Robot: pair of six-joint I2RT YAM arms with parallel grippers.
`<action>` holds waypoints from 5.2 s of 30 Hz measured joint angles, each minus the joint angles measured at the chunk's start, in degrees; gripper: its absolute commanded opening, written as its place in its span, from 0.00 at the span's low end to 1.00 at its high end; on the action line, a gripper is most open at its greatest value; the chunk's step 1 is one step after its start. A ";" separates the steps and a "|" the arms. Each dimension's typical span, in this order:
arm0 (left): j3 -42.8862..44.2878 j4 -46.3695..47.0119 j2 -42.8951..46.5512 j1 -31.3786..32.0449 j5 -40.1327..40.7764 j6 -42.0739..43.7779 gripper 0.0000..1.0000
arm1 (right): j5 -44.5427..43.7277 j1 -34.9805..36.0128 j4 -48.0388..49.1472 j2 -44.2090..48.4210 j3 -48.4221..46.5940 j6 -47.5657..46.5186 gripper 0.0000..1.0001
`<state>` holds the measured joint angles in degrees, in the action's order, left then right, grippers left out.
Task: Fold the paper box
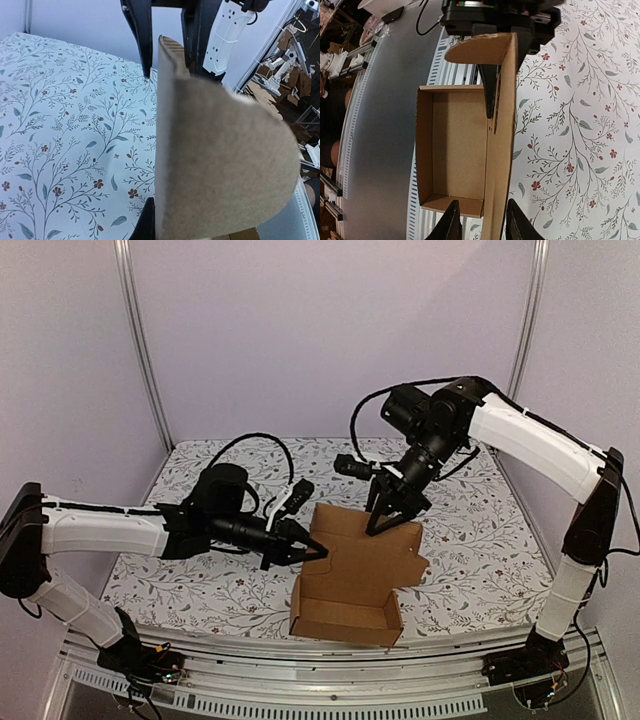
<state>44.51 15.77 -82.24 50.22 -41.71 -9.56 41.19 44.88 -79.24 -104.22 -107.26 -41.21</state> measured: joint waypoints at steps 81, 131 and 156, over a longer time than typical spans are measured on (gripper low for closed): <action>-6.78 9.40 17.40 -1.27 15.87 -15.63 0.00 | 24.72 -16.55 15.39 14.21 23.30 10.84 0.51; -6.51 13.60 16.76 -1.68 10.19 -19.82 0.00 | 32.57 -15.39 26.71 22.16 30.64 23.91 0.72; -6.67 21.18 11.96 -2.29 4.68 -25.11 0.00 | 30.88 -11.85 32.96 18.97 29.11 30.05 0.23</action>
<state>37.85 36.95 -70.28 47.92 -37.04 -34.68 72.07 33.04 -46.28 -85.25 -78.15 -11.16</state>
